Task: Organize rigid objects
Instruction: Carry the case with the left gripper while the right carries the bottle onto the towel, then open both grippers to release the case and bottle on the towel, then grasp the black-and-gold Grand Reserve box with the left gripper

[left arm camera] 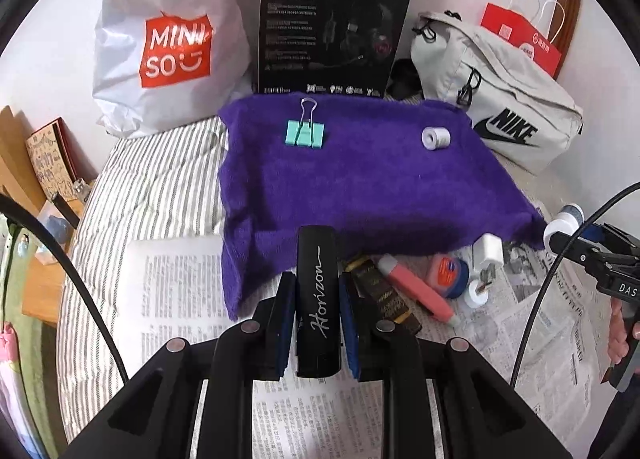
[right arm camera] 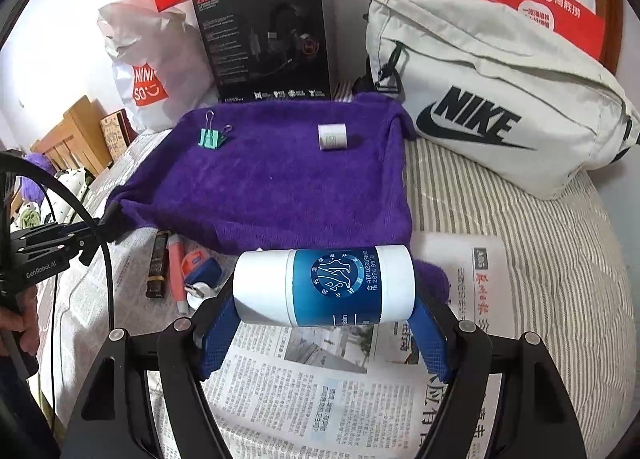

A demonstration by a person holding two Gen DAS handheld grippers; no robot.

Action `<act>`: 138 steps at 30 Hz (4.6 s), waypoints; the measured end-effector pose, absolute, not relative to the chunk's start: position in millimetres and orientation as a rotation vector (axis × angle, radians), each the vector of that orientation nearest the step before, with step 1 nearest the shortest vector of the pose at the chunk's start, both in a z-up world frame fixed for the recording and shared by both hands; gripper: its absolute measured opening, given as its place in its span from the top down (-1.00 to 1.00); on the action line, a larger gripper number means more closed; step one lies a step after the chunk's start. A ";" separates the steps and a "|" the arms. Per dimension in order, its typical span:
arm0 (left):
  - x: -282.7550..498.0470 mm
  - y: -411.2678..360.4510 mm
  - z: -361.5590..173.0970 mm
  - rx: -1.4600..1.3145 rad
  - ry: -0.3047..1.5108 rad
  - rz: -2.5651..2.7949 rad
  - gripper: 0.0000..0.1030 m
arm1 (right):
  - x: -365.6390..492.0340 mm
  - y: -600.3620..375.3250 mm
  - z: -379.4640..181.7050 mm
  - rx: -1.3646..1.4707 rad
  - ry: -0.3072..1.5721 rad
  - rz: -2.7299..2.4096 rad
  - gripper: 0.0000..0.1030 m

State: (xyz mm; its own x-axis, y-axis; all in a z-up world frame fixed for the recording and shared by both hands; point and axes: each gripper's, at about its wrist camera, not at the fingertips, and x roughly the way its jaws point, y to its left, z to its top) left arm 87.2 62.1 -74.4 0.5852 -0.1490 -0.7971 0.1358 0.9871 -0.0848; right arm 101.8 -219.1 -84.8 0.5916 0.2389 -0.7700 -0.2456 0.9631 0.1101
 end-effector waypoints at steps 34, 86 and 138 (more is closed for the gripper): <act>174.6 65.4 -75.1 -0.024 0.952 -0.183 0.60 | 185.2 -202.8 -73.4 -0.052 0.874 0.271 -0.48; 242.5 47.3 -117.4 0.047 1.079 -0.176 0.07 | 252.4 -168.4 -119.8 -0.166 0.992 0.281 -0.57; 98.4 22.8 -127.1 0.063 1.024 -0.179 0.56 | 72.5 -234.2 -91.7 0.012 0.929 0.228 -0.57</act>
